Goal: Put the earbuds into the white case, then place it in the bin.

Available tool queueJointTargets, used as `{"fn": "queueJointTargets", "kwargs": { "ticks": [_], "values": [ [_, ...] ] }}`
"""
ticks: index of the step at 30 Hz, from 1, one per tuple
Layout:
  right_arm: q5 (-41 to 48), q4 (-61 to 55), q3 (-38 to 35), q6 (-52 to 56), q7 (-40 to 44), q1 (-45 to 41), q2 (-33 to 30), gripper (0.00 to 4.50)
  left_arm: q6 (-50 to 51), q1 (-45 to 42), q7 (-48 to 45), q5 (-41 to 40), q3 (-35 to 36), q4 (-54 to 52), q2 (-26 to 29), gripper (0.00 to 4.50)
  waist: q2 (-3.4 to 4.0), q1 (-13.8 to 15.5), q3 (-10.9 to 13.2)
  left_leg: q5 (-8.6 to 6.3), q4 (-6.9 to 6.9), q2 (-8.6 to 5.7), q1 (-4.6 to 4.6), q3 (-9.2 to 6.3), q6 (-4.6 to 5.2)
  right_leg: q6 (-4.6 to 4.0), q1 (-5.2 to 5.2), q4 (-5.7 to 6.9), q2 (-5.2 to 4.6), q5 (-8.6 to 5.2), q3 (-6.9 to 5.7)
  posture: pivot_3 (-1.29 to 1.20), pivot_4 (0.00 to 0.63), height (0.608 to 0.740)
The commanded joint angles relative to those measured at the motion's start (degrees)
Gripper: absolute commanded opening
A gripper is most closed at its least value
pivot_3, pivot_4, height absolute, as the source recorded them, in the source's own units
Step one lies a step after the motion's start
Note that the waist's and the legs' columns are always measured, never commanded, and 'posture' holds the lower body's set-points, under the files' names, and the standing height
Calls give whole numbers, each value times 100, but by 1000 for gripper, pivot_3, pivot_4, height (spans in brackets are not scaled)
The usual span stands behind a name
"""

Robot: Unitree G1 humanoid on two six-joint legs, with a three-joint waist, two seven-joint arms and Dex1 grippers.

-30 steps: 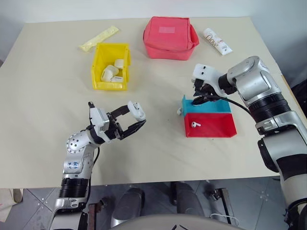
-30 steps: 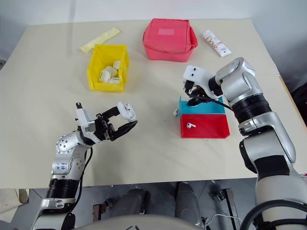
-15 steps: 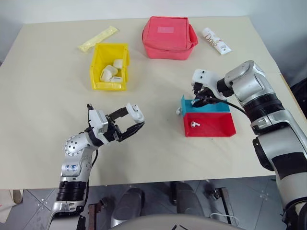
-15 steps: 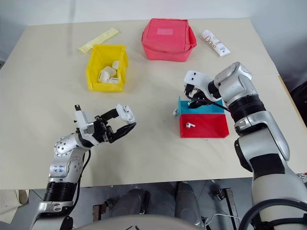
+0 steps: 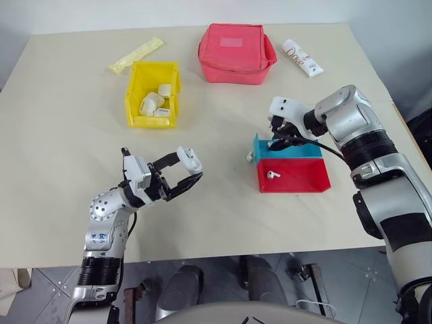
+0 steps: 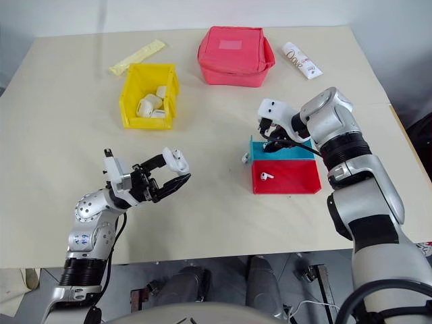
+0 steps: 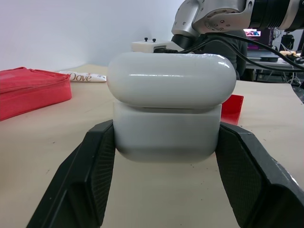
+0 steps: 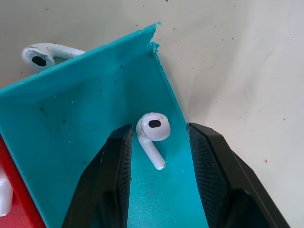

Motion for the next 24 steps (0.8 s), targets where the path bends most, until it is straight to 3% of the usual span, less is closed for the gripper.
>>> {"fn": "queueJointTargets", "kwargs": {
  "ticks": [1,3,10,18,24],
  "values": [
    [-98,62,-73,-27,-41,-100,24,973,-53,30,37,-117,111,-306,81,2774,1,-5,-1,0,0,0,0,0,0,0,0,1,0,0,0,0,150,740],
    [-99,88,-80,-38,-55,-108,36,490,-61,14,36,-114,110,-283,79,2774,1,-6,-1,0,0,0,0,0,0,0,0,1,0,0,0,0,150,740],
    [128,-290,-368,11,-47,-51,-105,491,-95,-116,-45,-115,37,-167,30,2774,2,-8,0,0,0,0,0,0,0,-1,-1,2,0,0,0,0,150,740],
    [1366,-3484,-1679,1114,162,1326,-772,491,58,-456,-1034,-461,-375,-70,38,2774,4,71,1,-1,4,-1,-3,4,1,0,-1,0,-3,0,-3,0,150,740],
    [3177,-6196,-3165,2458,-183,2711,-554,491,98,-1128,-1679,-496,-542,586,-65,2774,4,93,-1,-2,7,4,-3,1,-1,0,1,2,-2,0,-6,0,150,740]
  ]
}}
